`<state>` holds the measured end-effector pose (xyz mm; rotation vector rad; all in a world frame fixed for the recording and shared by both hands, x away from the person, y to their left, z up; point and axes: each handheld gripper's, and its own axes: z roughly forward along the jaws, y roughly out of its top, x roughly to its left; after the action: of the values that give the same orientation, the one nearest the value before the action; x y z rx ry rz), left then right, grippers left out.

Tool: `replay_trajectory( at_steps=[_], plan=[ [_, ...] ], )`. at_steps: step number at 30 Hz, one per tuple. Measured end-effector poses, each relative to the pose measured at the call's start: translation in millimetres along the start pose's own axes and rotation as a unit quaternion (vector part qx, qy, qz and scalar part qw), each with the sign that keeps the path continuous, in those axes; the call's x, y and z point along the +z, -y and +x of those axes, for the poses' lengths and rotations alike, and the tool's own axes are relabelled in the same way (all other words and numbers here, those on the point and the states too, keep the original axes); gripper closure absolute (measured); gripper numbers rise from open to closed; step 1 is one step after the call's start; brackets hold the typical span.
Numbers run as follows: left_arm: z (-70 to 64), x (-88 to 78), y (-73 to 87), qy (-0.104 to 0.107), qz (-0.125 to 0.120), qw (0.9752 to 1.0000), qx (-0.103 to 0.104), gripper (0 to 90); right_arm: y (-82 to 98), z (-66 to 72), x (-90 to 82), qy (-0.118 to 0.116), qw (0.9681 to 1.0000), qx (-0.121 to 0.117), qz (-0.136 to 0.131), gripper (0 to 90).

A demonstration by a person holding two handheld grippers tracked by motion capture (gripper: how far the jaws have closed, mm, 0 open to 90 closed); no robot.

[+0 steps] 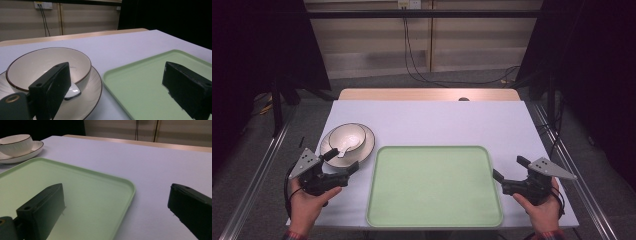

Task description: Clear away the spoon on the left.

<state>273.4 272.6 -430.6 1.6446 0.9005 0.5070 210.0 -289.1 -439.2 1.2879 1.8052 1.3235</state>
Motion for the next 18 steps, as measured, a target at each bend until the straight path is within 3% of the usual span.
replay_trajectory(
  at_steps=[5,18],
  plan=[
    [1.6,-1.0,1.1,-0.002,-0.003,1.0,-0.004,8.3,0.4,0.5,1.4,-0.003,1.0,-0.002,0.002,0.4],
    [8.6,0.5,4.0,-0.033,-0.005,0.9994,-0.007,8.9,0.3,2.1,3.5,-0.002,1.0,-0.005,-0.001,0.5]
  ],
)
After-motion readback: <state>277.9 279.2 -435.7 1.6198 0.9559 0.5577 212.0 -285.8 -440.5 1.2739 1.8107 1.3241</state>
